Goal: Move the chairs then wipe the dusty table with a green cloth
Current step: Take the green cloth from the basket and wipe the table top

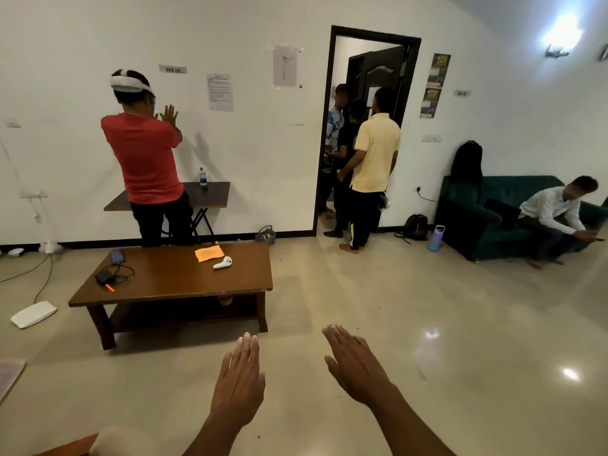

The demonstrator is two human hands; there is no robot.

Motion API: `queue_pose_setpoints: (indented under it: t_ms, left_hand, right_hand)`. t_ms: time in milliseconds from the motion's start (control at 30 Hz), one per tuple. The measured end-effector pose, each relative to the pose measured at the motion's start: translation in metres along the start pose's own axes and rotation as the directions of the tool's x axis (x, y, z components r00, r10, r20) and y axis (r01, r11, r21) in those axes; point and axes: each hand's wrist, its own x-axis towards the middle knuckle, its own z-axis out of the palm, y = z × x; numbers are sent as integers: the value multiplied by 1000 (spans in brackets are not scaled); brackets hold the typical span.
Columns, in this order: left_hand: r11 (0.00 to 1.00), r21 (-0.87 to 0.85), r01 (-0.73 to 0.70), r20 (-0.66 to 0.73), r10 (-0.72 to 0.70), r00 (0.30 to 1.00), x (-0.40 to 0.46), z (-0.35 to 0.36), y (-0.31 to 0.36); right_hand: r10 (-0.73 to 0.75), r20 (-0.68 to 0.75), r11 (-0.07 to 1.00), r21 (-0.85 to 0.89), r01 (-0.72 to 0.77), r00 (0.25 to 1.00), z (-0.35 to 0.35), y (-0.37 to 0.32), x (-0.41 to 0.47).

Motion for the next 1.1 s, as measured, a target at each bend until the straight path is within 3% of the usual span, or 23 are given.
queue_pose_setpoints:
  t_ms: [200, 300, 367, 400, 567, 667, 933, 1100]
  left_hand:
    - [990, 121, 76, 18, -79, 997, 46, 11, 25]
    - [984, 13, 179, 1, -179, 984, 66, 13, 40]
    - [987, 39, 154, -127, -148, 981, 75, 15, 46]
    - [987, 47, 153, -93, -148, 985, 79, 17, 44]
    - [958, 151, 243, -57, -237, 970, 84, 11, 36]
    - [926, 220, 308, 72, -331, 941, 84, 19, 18]
    - [895, 196, 401, 77, -422, 903, 106, 35, -28]
    - [855, 197, 480, 48, -498, 866, 115, 29, -84]
  right_hand:
    - [-40, 115, 999, 30, 37, 993, -1, 64, 52]
    - [-84, 92, 996, 42, 80, 992, -8, 89, 83]
    - [-134, 49, 990, 57, 131, 990, -7, 101, 109]
    - [-148, 21, 987, 63, 147, 989, -2, 104, 124]
    - [-242, 95, 968, 99, 232, 966, 9, 96, 157]
    - [-258, 142, 959, 156, 236, 956, 31, 86, 168]
    - [-317, 209, 944, 167, 285, 925, 72, 67, 220]
    - [-422, 181, 904, 158, 397, 889, 76, 7, 288]
